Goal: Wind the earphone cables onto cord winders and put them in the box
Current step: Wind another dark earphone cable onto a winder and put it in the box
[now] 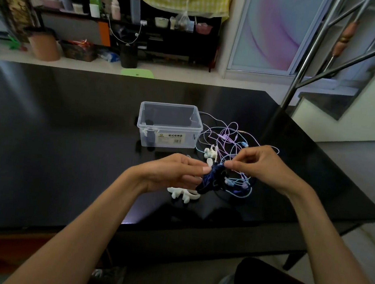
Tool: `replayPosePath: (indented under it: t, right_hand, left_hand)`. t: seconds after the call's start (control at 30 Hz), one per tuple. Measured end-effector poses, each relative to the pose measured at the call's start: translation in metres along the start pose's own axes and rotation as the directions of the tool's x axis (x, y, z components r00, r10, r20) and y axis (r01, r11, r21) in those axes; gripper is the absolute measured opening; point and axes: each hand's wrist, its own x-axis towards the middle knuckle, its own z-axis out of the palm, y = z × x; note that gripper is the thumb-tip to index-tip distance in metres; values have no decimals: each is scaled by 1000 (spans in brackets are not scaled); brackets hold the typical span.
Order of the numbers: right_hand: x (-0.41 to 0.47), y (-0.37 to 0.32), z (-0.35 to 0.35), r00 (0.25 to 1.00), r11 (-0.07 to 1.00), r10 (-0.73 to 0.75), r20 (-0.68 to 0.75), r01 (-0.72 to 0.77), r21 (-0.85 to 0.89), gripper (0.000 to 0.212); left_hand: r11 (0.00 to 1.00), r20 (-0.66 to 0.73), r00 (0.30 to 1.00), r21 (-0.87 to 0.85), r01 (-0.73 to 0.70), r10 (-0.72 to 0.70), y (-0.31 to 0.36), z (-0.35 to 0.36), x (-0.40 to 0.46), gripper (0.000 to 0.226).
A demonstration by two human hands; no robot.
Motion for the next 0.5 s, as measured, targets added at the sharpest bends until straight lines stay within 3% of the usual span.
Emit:
replayPosePath:
  t: [0.2,0.33,0.5]
  right_hand:
    - [4,6,7,997,972,78,28,-82,219,23]
    - [9,5,18,992,935,105,64,-120,334,19]
    - [20,1,39,993,936,115,-41,-94,338,27]
  left_hand:
    - [983,-72,993,-149,-104,94,-5,-3,5,37]
    - [921,-172,976,-342,-186,133,-6,0,11,24]
    - [807,-356,933,-536,-247,49,-8,5,18,18]
